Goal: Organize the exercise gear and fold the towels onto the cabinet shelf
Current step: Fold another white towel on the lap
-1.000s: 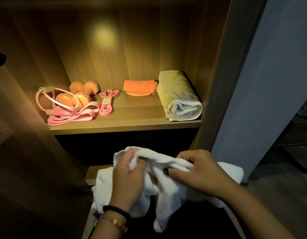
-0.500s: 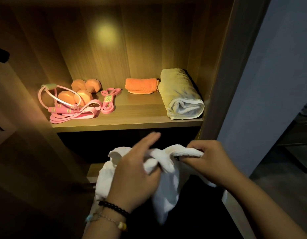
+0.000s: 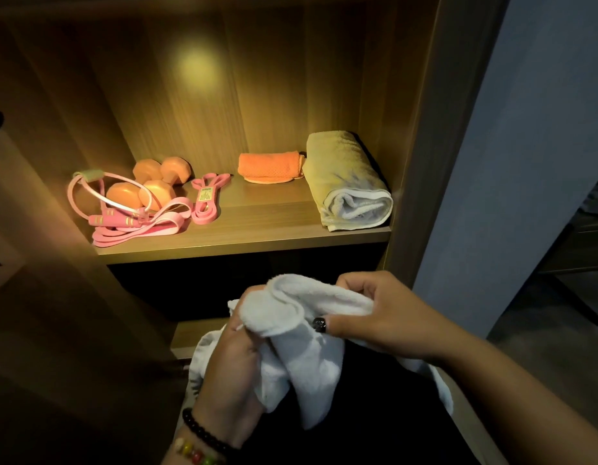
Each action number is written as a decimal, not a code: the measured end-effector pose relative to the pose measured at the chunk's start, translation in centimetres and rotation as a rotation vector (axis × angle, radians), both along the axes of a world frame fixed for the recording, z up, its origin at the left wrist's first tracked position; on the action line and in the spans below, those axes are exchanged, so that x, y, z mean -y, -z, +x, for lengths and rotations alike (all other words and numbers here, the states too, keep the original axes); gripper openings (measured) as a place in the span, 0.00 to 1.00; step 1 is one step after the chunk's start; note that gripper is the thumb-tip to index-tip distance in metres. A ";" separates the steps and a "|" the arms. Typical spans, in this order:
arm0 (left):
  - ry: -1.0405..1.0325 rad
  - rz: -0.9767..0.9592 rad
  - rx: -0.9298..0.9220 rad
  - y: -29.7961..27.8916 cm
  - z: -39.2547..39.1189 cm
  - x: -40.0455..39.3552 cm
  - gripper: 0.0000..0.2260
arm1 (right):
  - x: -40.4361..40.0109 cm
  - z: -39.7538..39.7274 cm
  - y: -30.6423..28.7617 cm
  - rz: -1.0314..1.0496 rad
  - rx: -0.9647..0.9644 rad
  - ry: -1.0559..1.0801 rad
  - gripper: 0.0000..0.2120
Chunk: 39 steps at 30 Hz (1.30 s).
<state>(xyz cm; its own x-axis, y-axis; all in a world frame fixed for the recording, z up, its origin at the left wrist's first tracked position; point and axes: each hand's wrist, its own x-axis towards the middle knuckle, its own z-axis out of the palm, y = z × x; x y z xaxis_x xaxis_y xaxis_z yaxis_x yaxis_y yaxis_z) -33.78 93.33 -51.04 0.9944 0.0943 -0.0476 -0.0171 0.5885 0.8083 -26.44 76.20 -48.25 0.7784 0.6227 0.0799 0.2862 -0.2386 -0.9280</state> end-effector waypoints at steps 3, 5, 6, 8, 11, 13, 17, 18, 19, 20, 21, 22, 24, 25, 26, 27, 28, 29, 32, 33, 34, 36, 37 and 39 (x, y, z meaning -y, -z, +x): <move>-0.057 -0.090 -0.064 -0.7 -0.1 -0.7 0.15 | -0.5 0.4 2.7 -0.093 0.037 0.061 0.14; -0.271 -0.005 -0.096 -0.4 -0.1 -2.5 0.08 | 0.2 1.3 4.8 -0.148 0.028 0.166 0.14; -0.329 -0.017 -0.109 -0.1 0.1 -3.3 0.09 | 0.9 1.7 5.7 -0.157 -0.014 0.229 0.14; -0.302 -0.095 -0.098 0.3 0.2 -4.6 0.25 | 2.1 2.4 7.1 -0.157 -0.094 0.350 0.19; -0.412 0.033 -0.055 -0.6 0.1 -4.1 0.15 | 2.4 3.1 6.3 -0.091 -0.004 0.517 0.20; -0.676 0.433 0.034 -2.3 0.3 -3.1 0.15 | 1.7 3.4 4.2 -0.070 0.127 0.537 0.13; -0.600 0.888 0.439 -2.5 0.4 -2.7 0.22 | -0.6 2.2 -0.3 -0.141 0.327 0.273 0.08; -0.456 0.984 0.451 -2.3 0.6 -2.5 0.24 | -1.2 1.7 -1.3 -0.144 0.356 0.200 0.11; -0.316 1.064 0.454 -2.1 0.9 -2.2 0.27 | -1.7 1.1 -2.3 -0.150 0.376 0.139 0.14; -0.218 1.130 0.456 -1.9 1.2 -1.9 0.29 | -2.0 0.7 -3.1 -0.155 0.389 0.092 0.15; -0.148 1.167 0.454 -1.5 1.5 -1.7 0.29 | -2.1 0.4 -3.6 -0.158 0.393 0.059 0.16; -0.090 1.194 0.450 -1.3 1.7 -1.5 0.27 | -2.0 0.3 -4.0 -0.159 0.397 0.036 0.15; -0.019 1.240 0.458 -0.6 1.9 -0.9 0.22 | -1.4 0.1 -4.3 -0.165 0.395 0.009 0.15; 0.011 1.245 0.454 -0.3 1.9 -0.7 0.20 | -1.0 0.1 -4.3 -0.170 0.385 0.002 0.16; 0.020 1.246 0.444 -0.1 1.9 -0.4 0.18 | -0.8 0.1 -4.1 -0.175 0.375 0.002 0.15; 0.009 1.248 0.432 0.1 1.9 -0.3 0.16 | -0.5 0.1 -3.9 -0.180 0.369 0.011 0.15; -0.022 1.240 0.426 0.2 1.8 -0.1 0.14 | -0.3 0.3 -3.7 -0.178 0.361 0.030 0.15; -0.067 1.222 0.413 0.4 1.8 -0.1 0.13 | 0.0 0.5 -3.3 -0.176 0.351 0.063 0.14; -0.234 1.150 0.339 0.6 1.8 -0.8 0.11 | 0.9 1.4 -1.2 -0.244 0.359 0.188 0.12; -0.280 1.128 0.299 0.8 1.8 -1.2 0.11 | 1.2 1.7 -0.2 -0.302 0.379 0.222 0.12; -0.316 1.100 0.254 1.0 1.9 -1.7 0.10 | 1.7 2.1 1.0 -0.362 0.403 0.260 0.12; -0.380 1.014 0.154 1.6 1.8 -2.5 0.09 | 3.0 3.0 3.5 -0.441 0.409 0.371 0.15; -0.414 0.961 0.110 1.8 1.8 -2.9 0.09 | 3.9 3.3 4.7 -0.460 0.376 0.437 0.15; -0.466 0.865 0.019 2.2 1.8 -3.3 0.11 | 5.4 3.6 6.5 -0.477 0.278 0.546 0.17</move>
<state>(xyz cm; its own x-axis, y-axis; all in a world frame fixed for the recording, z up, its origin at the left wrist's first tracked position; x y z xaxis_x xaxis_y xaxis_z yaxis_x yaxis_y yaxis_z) -32.00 96.66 -53.25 0.8490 0.4717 0.2383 -0.1149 -0.2753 0.9545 -22.84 70.84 -54.79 0.9754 0.1725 0.1376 0.2206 -0.7682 -0.6010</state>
